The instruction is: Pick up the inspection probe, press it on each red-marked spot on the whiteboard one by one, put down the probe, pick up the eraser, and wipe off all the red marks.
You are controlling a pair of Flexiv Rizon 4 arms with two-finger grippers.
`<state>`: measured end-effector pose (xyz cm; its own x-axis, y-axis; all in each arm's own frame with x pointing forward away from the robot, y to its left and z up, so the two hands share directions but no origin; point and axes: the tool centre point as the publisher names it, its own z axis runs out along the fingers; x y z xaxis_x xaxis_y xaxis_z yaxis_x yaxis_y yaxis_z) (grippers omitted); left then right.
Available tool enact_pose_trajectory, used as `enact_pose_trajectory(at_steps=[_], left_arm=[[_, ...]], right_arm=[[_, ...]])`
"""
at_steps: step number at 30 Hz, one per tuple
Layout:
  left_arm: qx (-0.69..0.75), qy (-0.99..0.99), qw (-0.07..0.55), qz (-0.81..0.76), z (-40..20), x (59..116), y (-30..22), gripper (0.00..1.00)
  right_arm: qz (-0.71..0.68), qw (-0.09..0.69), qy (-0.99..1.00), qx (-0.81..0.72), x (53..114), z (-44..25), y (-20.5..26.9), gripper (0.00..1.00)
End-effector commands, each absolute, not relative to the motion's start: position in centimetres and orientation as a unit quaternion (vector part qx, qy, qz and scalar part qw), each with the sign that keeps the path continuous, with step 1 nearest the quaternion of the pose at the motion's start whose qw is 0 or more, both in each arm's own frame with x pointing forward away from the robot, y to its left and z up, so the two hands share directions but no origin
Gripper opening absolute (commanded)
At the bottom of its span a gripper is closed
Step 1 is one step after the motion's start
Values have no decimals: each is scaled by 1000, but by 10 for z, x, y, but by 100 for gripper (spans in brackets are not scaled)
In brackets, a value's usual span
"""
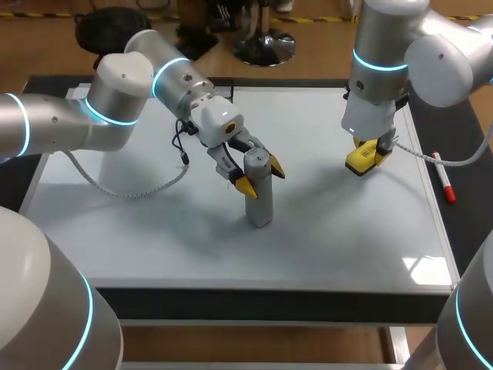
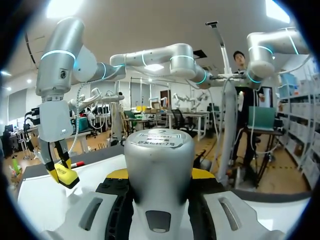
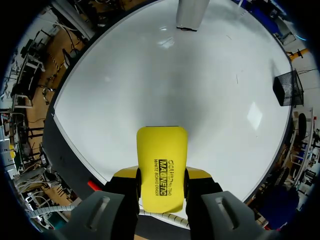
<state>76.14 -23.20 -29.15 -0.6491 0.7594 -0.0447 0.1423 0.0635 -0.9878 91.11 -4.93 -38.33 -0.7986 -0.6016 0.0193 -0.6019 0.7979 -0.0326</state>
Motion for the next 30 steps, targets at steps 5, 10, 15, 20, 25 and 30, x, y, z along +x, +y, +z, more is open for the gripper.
enact_pose_trajectory(at_steps=[5,10,15,20,25,30], left_arm=[[-330,-686,261,594,-295,764,-231,0],[-329,-688,261,592,-296,765,-230,0],[-331,-688,261,591,-294,765,-231,0],[-331,-687,262,591,-294,765,-232,0],[-332,-687,261,591,-294,765,-232,0],[-332,-686,261,593,-293,766,-232,0]], right_arm=[[20,5,-948,318,912,-383,-50,0],[20,5,-948,318,912,-383,-50,0],[20,5,-948,318,912,-383,-50,0],[20,5,-948,318,912,-383,-50,0],[20,5,-948,318,912,-383,-50,0],[20,5,-948,318,912,-383,-50,0]])
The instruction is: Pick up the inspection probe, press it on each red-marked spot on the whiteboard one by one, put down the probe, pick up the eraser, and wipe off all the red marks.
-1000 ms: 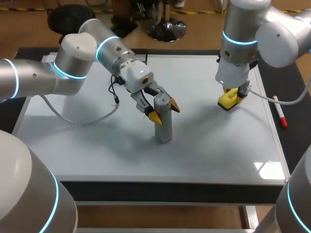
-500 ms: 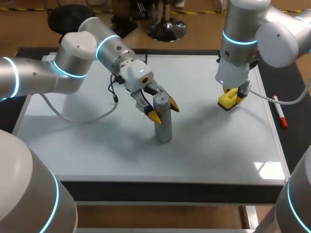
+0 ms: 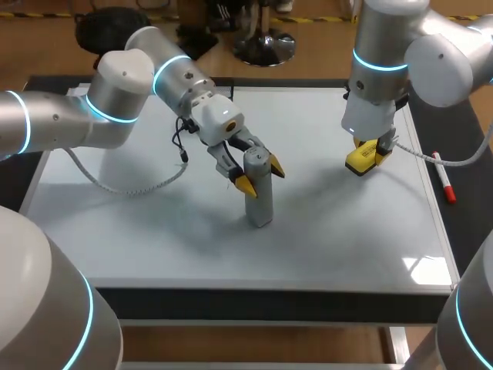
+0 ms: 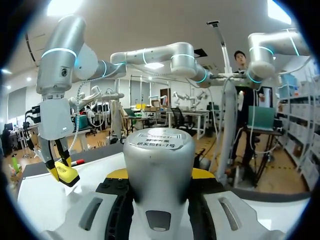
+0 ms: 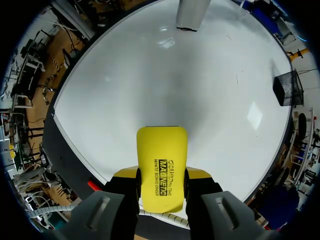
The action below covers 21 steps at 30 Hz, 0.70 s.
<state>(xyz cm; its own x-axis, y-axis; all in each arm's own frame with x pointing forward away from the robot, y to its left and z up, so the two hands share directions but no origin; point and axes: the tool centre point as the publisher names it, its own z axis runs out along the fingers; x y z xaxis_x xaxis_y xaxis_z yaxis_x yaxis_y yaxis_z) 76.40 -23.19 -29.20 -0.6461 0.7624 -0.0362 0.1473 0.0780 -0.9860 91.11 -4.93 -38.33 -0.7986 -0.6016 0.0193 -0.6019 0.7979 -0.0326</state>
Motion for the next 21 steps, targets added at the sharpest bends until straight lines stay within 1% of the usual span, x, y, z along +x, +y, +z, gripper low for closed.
enact_pose_trajectory(at_steps=[1,12,21], left_arm=[[-333,-686,260,593,-293,766,-232,0],[-332,-681,254,601,-284,771,-223,0],[-332,-689,236,600,-266,787,-193,0]], right_arm=[[20,5,-948,318,912,-383,-50,0],[20,5,-948,318,912,-383,-50,0],[20,5,-948,318,912,-383,-50,0]])
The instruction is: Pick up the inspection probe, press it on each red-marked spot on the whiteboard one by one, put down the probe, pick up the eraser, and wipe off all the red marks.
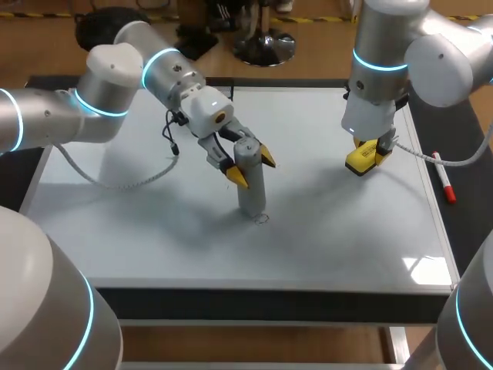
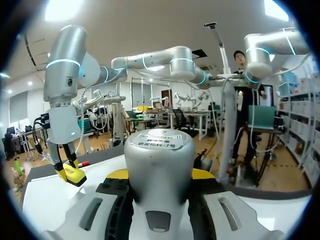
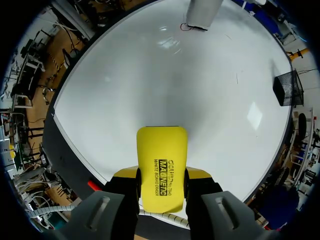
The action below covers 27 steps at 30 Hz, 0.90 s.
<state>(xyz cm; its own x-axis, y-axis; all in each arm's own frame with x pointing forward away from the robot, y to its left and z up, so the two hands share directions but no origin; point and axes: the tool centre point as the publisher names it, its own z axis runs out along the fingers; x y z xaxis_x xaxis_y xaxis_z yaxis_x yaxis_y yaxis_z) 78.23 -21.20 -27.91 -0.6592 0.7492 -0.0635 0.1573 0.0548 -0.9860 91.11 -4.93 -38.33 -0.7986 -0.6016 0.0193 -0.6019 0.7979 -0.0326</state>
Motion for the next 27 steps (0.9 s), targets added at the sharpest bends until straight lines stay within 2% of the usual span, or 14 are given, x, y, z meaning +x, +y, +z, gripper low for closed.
enact_pose_trajectory(at_steps=[1,27], left_arm=[[-332,-689,234,600,-264,790,-189,0],[-306,-738,200,567,-230,845,-73,0]], right_arm=[[20,5,-948,318,912,-383,-50,0],[20,5,-948,318,912,-383,-50,0]])
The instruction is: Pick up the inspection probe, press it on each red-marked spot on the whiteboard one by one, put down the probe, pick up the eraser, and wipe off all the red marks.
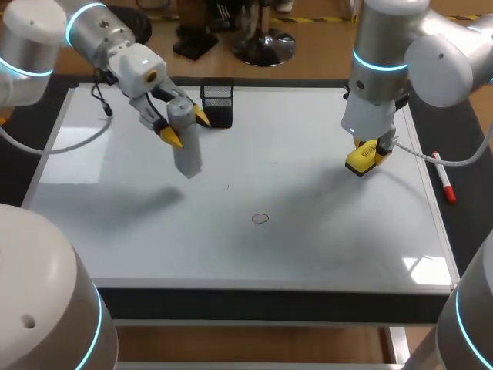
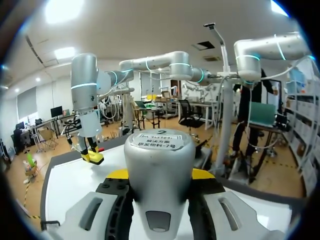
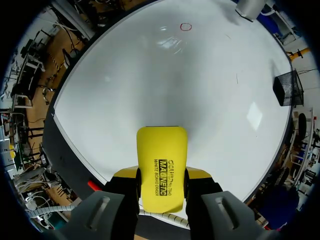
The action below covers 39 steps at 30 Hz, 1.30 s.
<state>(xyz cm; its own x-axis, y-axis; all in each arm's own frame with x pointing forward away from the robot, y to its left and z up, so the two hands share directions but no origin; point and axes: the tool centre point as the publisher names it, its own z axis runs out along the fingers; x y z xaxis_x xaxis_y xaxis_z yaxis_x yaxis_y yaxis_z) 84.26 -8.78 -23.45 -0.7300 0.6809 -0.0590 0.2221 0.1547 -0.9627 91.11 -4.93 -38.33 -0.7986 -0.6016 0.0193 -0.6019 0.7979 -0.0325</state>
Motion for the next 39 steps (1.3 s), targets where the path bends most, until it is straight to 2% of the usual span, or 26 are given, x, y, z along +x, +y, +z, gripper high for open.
enact_pose_trajectory(at_steps=[1,19,39], left_arm=[[-304,-740,201,566,-229,846,-70,0],[-273,-762,189,556,-226,868,-15,0],[-251,-771,170,559,-227,875,3,0]], right_arm=[[20,5,-948,318,912,-383,-50,0],[20,5,-948,318,912,-383,-50,0],[20,5,-948,318,912,-383,-50,0]])
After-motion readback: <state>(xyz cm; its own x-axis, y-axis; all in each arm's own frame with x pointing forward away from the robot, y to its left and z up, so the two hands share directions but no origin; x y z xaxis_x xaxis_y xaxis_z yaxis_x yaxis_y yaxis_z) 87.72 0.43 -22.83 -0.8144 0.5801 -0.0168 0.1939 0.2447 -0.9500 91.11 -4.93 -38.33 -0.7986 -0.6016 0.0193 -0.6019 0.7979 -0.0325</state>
